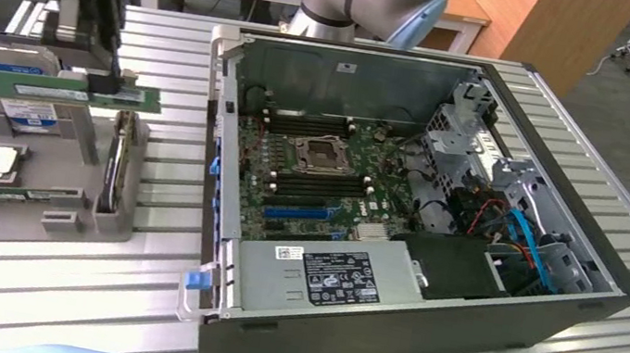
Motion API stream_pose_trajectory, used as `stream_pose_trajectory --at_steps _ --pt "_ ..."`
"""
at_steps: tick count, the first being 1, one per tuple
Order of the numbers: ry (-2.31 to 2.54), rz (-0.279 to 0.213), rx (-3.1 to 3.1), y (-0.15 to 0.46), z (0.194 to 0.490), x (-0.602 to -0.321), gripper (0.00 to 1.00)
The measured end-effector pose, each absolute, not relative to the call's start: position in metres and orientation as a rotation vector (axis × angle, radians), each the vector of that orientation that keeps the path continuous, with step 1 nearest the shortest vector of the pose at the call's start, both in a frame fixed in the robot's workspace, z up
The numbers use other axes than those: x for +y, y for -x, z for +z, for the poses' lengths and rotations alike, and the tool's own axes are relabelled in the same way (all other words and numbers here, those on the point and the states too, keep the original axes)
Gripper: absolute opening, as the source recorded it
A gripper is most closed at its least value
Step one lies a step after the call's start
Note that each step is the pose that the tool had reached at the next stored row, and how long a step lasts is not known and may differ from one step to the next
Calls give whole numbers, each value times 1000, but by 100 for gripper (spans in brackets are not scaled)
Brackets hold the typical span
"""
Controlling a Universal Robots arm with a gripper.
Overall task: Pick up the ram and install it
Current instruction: 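Pick up the ram and move it above insertion slot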
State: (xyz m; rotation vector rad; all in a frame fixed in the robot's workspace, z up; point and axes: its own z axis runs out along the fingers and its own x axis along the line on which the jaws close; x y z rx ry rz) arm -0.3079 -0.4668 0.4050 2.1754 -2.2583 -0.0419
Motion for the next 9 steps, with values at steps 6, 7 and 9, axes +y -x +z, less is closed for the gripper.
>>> stream_pose_trajectory --at_steps 6,7,9 --pt "-2178 -42 -2256 283 405 -467 12" --pt "-2178 -42 -2256 278 405 -467 12" --pt "-2179 -42 -2255 270 405 -467 12"
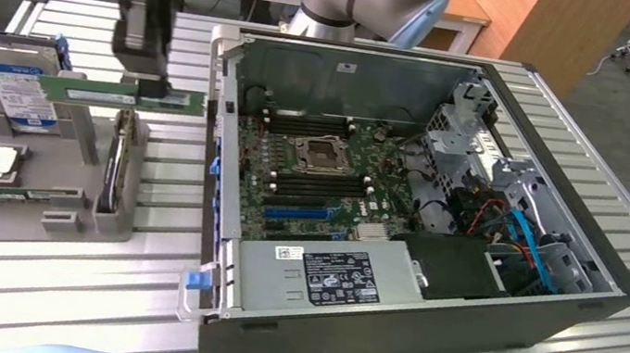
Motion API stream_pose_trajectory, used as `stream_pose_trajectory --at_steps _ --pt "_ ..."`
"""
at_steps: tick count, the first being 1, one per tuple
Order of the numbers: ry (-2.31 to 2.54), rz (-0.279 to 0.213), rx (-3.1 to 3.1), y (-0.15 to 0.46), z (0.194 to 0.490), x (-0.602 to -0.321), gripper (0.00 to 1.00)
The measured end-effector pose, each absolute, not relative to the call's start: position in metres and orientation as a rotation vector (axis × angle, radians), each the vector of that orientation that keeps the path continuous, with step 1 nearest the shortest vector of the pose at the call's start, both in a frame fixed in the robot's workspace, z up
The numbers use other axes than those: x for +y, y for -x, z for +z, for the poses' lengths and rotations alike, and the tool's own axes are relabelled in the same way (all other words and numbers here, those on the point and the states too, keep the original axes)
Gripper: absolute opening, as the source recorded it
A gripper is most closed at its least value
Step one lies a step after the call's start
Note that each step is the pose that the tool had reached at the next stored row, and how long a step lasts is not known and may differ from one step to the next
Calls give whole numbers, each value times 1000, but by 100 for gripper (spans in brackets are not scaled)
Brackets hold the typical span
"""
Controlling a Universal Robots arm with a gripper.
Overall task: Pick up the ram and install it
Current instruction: 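Pick up the ram and move it above insertion slot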
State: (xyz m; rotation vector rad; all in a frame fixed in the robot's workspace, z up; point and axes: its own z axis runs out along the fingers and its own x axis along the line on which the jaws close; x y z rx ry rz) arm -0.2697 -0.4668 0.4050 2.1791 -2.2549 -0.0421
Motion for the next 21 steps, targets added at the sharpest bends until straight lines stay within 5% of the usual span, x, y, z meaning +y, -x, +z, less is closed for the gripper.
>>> stream_pose_trajectory --at_steps 21 --pt "-2185 -42 -2249 177 405 -467 12"
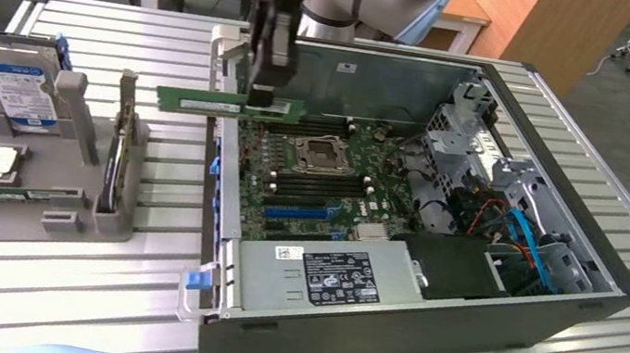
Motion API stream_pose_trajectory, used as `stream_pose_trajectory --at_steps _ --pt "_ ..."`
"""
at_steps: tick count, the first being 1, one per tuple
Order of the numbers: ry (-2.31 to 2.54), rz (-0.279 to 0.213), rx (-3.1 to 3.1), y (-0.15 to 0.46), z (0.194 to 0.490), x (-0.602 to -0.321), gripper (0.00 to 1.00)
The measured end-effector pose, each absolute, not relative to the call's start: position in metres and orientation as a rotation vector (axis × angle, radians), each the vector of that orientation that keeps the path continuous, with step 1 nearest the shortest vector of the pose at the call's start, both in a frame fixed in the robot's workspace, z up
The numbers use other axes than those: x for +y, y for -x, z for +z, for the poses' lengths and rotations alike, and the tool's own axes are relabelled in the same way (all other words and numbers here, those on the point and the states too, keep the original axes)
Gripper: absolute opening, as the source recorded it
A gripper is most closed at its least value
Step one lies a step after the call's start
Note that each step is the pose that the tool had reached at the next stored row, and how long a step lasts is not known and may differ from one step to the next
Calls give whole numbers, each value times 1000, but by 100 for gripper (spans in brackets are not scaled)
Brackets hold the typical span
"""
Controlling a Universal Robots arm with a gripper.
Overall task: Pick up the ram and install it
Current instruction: 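Pick up the ram and move it above insertion slot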
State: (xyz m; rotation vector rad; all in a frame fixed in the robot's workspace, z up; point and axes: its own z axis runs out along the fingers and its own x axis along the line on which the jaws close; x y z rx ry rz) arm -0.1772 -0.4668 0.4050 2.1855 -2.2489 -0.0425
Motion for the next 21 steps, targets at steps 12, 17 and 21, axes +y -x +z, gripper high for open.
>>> stream_pose_trajectory --at_steps 12,17,21 --pt "-2190 -43 -2245 127 405 -467 12" --pt "-2192 -43 -2243 107 405 -467 12" --pt "-2194 -43 -2241 90 405 -467 12"
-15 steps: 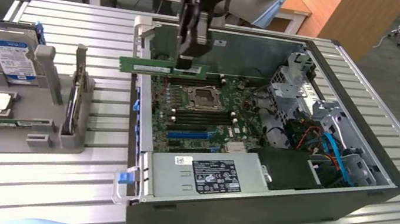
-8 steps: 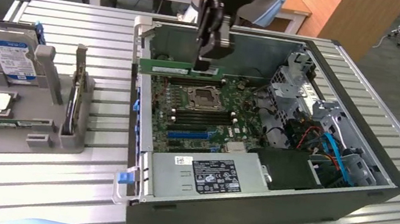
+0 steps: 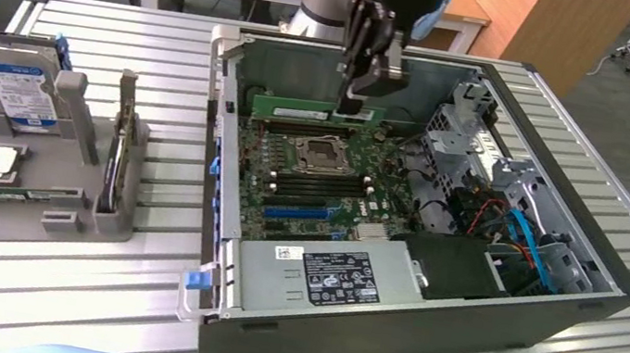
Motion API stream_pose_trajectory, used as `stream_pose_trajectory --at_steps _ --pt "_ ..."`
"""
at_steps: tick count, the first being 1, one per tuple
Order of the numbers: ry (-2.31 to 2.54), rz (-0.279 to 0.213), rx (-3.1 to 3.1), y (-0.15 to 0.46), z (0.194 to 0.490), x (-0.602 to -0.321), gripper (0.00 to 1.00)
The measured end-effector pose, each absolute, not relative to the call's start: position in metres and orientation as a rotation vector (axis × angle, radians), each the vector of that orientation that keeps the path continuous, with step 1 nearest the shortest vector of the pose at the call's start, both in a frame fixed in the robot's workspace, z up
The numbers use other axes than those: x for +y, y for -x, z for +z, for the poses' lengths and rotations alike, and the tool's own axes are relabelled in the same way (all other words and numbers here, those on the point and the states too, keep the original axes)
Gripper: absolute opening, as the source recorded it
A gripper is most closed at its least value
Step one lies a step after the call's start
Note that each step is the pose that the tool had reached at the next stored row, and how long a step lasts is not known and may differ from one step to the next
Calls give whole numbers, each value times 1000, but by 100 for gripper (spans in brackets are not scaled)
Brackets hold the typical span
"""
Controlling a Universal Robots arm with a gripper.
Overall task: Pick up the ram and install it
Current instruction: 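Pick up the ram and move it above insertion slot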
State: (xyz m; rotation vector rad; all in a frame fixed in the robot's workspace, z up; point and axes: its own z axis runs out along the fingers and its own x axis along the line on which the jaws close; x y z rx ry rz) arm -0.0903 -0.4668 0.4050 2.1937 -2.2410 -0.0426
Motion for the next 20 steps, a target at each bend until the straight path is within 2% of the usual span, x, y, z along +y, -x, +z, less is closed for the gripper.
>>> stream_pose_trajectory --at_steps 20 --pt "-2205 -43 -2230 31 405 -467 12"
